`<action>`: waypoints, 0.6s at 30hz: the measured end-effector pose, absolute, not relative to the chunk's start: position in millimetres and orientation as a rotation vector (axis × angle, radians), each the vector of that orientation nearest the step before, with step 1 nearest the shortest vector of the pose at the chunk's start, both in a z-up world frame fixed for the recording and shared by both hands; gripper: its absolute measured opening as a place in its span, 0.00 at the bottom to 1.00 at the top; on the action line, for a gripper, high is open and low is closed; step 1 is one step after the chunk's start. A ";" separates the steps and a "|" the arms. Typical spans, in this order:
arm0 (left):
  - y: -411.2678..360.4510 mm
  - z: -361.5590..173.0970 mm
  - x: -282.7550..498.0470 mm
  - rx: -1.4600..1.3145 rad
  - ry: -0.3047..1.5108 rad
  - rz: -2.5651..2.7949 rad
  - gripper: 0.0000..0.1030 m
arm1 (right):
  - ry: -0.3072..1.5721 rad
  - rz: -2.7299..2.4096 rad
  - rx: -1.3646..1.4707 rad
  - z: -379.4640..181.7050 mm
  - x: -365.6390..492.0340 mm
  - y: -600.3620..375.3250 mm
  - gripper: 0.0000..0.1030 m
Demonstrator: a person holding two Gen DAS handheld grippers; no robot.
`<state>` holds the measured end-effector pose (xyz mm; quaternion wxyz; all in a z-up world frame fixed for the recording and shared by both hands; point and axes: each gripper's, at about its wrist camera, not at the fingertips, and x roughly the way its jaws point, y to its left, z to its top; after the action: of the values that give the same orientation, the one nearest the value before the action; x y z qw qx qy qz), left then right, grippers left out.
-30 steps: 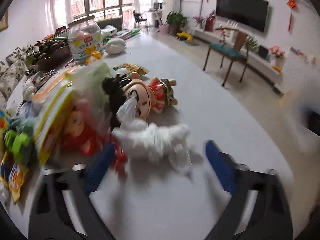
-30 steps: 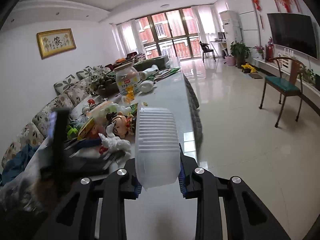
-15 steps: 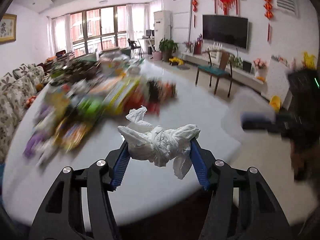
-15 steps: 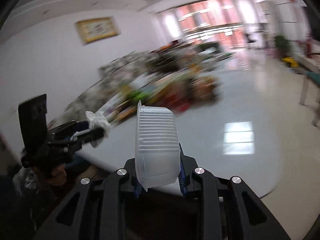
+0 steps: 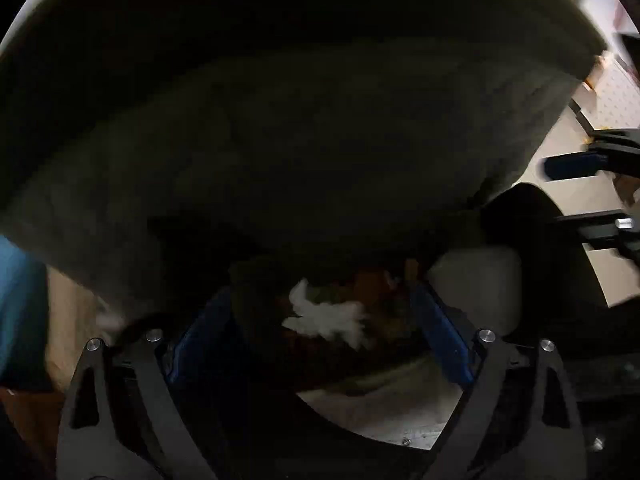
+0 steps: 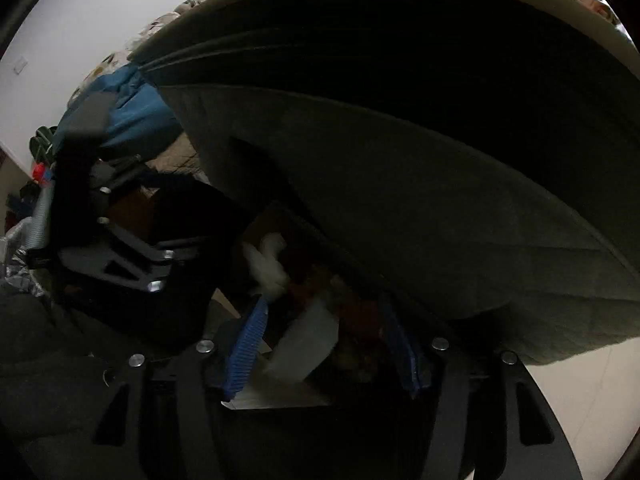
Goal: Collect trash
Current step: 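Lower both tools into the bin and open both, then grasp the red spider figure with the right tool while the left tool grasps the orange snack bag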
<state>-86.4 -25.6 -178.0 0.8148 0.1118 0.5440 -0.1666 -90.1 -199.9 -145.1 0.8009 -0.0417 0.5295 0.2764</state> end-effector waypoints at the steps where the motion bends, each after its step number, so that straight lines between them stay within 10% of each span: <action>1: -22.7 -176.8 -85.3 0.226 1.172 -0.349 0.87 | 1.110 0.601 -0.072 -132.6 -91.4 -203.5 0.56; 10: -7.9 -38.4 -90.6 0.146 0.817 -0.409 0.88 | 0.741 0.345 -0.086 15.2 6.6 -260.3 0.70; 18: -18.1 -2.0 -43.5 0.044 0.731 -0.356 0.88 | 0.933 0.212 -0.117 -29.2 182.6 -272.4 0.44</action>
<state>-43.5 -18.1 -2.0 0.9183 0.0212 0.3554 -0.1731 182.6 -272.4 -29.2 0.8862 -0.0564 0.4484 0.1017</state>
